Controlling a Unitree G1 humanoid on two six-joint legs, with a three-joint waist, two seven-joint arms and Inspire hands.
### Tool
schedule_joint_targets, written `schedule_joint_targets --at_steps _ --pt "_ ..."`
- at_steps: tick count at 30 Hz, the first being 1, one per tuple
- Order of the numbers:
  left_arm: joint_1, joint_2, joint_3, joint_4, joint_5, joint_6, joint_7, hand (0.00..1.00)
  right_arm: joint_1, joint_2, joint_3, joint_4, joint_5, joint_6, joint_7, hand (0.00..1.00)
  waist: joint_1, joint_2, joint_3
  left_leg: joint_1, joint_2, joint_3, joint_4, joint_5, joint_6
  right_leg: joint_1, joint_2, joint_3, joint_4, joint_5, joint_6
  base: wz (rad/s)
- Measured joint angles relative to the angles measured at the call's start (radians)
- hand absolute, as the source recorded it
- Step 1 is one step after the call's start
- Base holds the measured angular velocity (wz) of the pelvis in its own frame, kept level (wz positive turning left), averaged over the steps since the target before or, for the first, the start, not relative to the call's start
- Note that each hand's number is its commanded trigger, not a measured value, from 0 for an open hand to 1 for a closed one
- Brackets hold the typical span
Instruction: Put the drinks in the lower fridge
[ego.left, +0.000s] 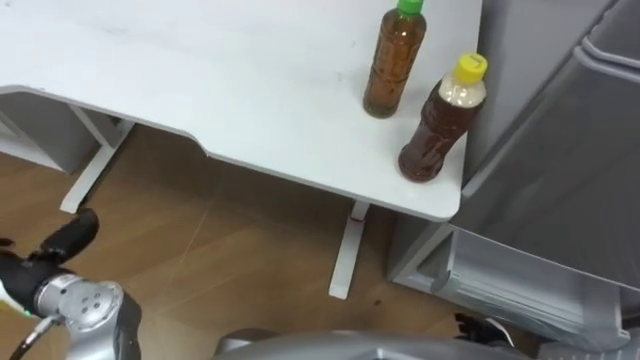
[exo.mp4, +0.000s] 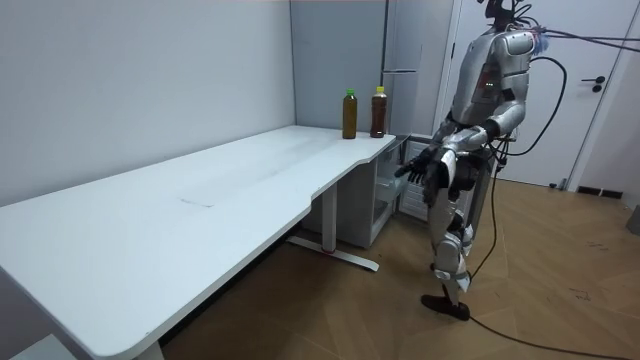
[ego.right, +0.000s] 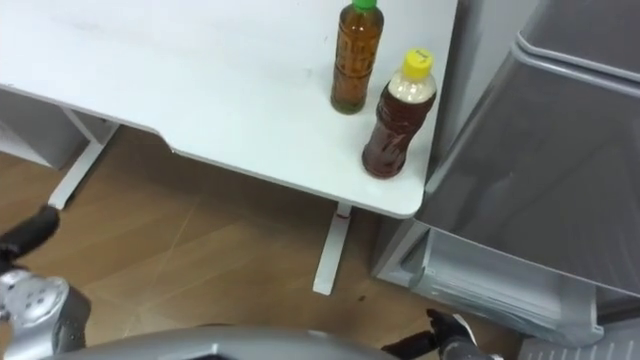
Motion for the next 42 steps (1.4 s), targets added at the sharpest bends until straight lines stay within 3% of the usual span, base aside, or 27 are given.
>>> schedule_joint_targets --at_steps 7,9,11,18,22,24,33,42 --pt "-0.002 0.016 -0.100 -0.283 -0.005 -0.021 -0.165 0.00 -0.008 0.000 0.001 0.023 0.031 -0.054 0.026 0.00 -0.024 -0.011 0.0032 -0.029 0.000 0.006 0.011 0.000 0.000 -0.023 0.000 0.004 0.000 0.000 0.000 0.00" --pt "-0.002 0.037 -0.147 -0.369 -0.008 -0.021 -0.239 0.00 -0.016 0.001 0.000 0.049 0.043 -0.066 0.033 0.00 -0.043 -0.013 0.0037 -0.028 0.000 0.007 0.010 0.000 0.000 -0.024 0.000 0.024 0.000 0.000 0.000 0.00" --pt "-0.006 0.040 -0.170 -0.407 -0.008 -0.024 -0.317 0.00 -0.028 0.001 0.001 0.058 0.049 -0.067 0.035 0.00 -0.051 -0.015 0.0034 -0.028 0.002 0.019 0.008 0.000 0.000 -0.030 0.000 0.037 0.000 0.000 0.000 -0.18" --pt "-0.037 0.050 -0.305 -0.411 -0.012 -0.021 -0.583 0.00 -0.064 0.002 0.004 0.085 0.046 -0.077 0.055 0.00 -0.100 -0.019 0.0083 -0.043 0.011 0.059 0.007 0.000 0.000 -0.062 0.002 0.074 0.001 0.000 0.000 -0.17" --pt "-0.049 0.058 -0.344 -0.411 -0.024 0.005 -0.711 0.00 -0.073 0.002 0.005 0.084 0.045 -0.076 0.055 0.00 -0.119 -0.019 0.0068 -0.055 0.016 0.085 0.008 0.000 0.000 -0.086 0.005 0.111 0.002 0.000 0.000 -0.23" --pt "-0.052 0.061 -0.350 -0.411 -0.025 0.023 -0.776 0.00 -0.080 0.003 0.003 0.083 0.048 -0.077 0.055 0.00 -0.145 -0.016 0.0067 -0.055 0.018 0.094 0.008 0.000 0.000 -0.090 0.005 0.113 0.002 0.000 0.000 -0.12" --pt "-0.103 0.087 -0.405 -0.411 -0.068 0.052 -0.953 0.00 -0.096 -0.003 0.030 0.090 0.100 -0.073 0.037 0.00 -0.180 0.012 0.0099 -0.030 0.029 0.142 -0.010 -0.001 0.000 -0.092 0.010 0.167 0.003 0.001 -0.001 -0.15" --pt "-0.100 0.107 -0.405 -0.411 -0.081 0.077 -1.043 0.00 -0.093 -0.011 0.030 0.089 0.107 -0.065 0.030 0.00 -0.185 0.031 -0.0005 -0.026 0.037 0.142 -0.011 -0.001 0.000 -0.089 0.019 0.170 0.003 0.001 -0.002 -0.01"
